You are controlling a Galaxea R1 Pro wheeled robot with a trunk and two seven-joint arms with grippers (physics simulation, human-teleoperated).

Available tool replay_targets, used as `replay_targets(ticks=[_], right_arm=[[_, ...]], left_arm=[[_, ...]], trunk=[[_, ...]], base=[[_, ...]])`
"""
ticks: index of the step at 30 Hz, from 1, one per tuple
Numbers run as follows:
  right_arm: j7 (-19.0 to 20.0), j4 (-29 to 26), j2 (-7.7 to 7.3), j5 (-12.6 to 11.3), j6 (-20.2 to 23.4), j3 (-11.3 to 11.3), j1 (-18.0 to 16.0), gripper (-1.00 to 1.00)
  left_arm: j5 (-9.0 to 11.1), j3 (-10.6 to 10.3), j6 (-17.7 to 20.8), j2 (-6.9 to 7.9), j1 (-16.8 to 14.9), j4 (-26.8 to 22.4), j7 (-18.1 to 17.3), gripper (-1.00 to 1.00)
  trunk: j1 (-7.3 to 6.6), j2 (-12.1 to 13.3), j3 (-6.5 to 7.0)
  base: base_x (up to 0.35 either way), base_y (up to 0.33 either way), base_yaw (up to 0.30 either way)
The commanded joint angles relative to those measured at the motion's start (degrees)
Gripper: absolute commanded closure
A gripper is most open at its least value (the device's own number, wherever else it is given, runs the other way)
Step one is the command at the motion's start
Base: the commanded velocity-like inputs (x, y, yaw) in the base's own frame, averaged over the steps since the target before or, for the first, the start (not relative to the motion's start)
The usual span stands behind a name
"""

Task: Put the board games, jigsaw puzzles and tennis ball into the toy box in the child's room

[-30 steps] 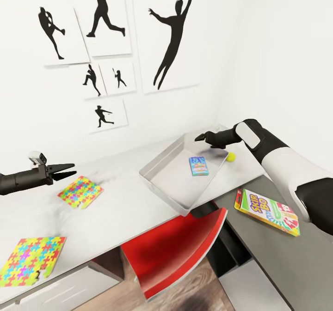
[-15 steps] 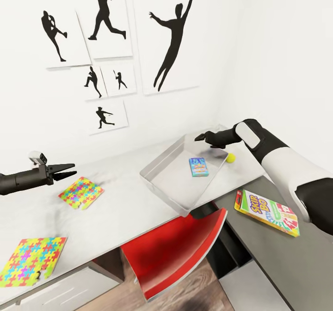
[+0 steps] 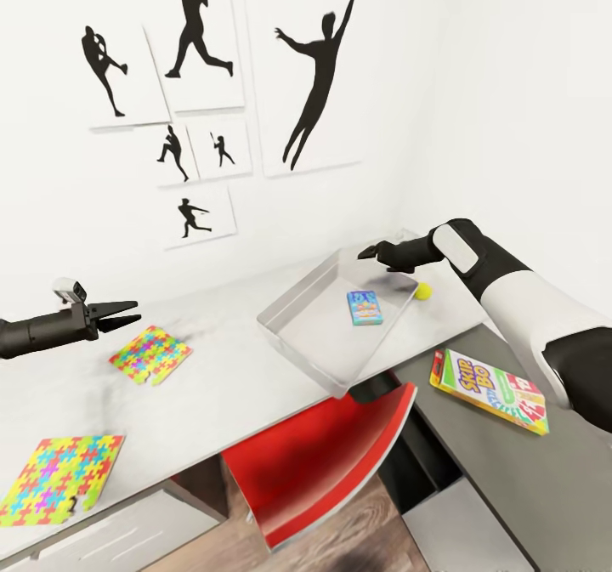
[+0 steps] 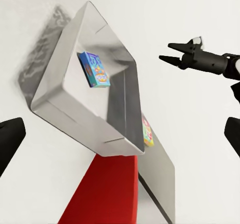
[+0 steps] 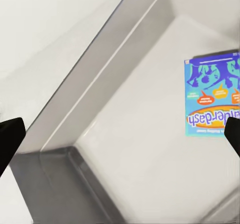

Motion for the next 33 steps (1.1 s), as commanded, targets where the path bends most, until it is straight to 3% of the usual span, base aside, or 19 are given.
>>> replay_targets(ticks=[1, 11, 33], right_arm=[[0.6, 0.0, -0.05, 0.5, 0.1, 0.3, -0.1, -1.0], [0.6, 0.0, -0.04, 0.5, 0.0, 0.3, 0.0, -1.0], [0.6, 0.0, -0.04, 0.5, -2.5, 0.5, 0.3, -1.0]], left_arm=[[0.0, 0.0, 0.6, 0.01, 0.0, 0.0, -0.2, -1.0], [-0.1, 0.0, 0.6, 0.01, 0.0, 0.0, -0.2, -1.0], [-0.1, 0.0, 0.4, 0.05, 0.1, 0.1, -0.3, -1.0]], trunk=[[0.03, -0.1, -0.02], [0.03, -0.1, 0.91], [0.03, -0.1, 3.0]], base=[[-0.115, 0.0, 0.0], [-0.12, 0.0, 0.0], [-0.006, 0.0, 0.021]])
